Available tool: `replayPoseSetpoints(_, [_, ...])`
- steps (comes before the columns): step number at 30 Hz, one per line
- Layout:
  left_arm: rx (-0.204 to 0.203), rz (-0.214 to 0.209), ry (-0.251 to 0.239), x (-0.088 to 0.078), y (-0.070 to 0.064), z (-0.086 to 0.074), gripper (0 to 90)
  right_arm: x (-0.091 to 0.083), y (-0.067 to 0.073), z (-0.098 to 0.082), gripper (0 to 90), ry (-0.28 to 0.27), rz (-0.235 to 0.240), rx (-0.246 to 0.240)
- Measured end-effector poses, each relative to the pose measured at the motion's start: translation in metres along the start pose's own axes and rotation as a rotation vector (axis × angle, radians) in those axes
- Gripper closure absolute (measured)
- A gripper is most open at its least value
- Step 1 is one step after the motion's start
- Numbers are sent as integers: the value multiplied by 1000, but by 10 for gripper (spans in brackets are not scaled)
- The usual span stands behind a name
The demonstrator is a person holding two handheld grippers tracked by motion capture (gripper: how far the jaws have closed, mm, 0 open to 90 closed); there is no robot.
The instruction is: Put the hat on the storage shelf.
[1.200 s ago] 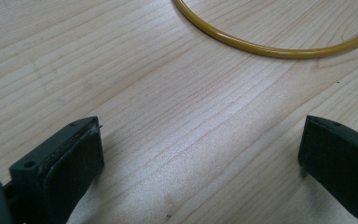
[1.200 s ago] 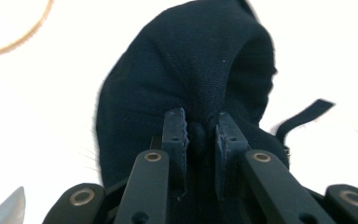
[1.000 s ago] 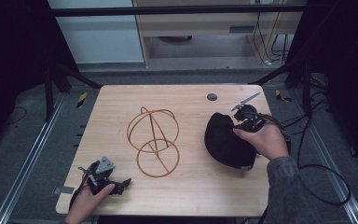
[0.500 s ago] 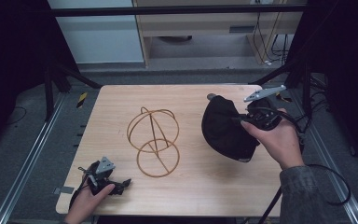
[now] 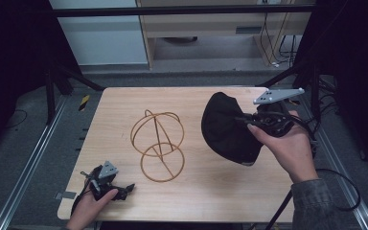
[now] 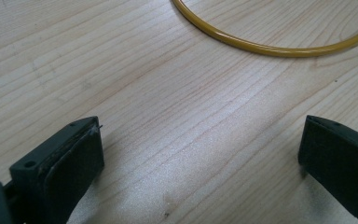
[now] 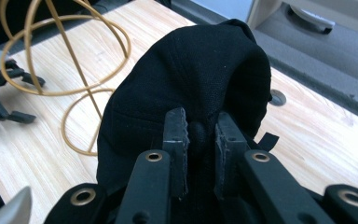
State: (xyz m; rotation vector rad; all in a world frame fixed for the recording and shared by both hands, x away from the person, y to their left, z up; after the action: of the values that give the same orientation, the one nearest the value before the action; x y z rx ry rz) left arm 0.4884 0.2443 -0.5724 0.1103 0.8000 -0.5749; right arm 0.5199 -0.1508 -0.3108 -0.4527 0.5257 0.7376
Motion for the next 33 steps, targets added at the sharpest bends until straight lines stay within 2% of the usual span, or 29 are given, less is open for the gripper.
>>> replayPoseSetpoints(12, [1,-1,-2,0,0,0,0,-2,19,38,783,-73,20,-43])
replayPoseSetpoints(26, [1,-1,-1,0,0,0,0,-5,41,80,784,-136,76,-76])
replayPoseSetpoints(33, [-1,-1,-1,0,0,0,0,6,56,107,783,-149,117,-105])
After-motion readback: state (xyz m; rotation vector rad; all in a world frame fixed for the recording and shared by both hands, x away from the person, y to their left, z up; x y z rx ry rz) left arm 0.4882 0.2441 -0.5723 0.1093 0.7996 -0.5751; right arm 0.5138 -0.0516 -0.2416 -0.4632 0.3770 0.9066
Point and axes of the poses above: each handheld gripper's, and its own axes: x roughly forward along the jaws, z roughly out of its top, y roughly to its left, the point moved 9 cm from there along x, roughly forward along the jaws, and after that the axes turned 11 degrees about -x, right-handed, at the moved point
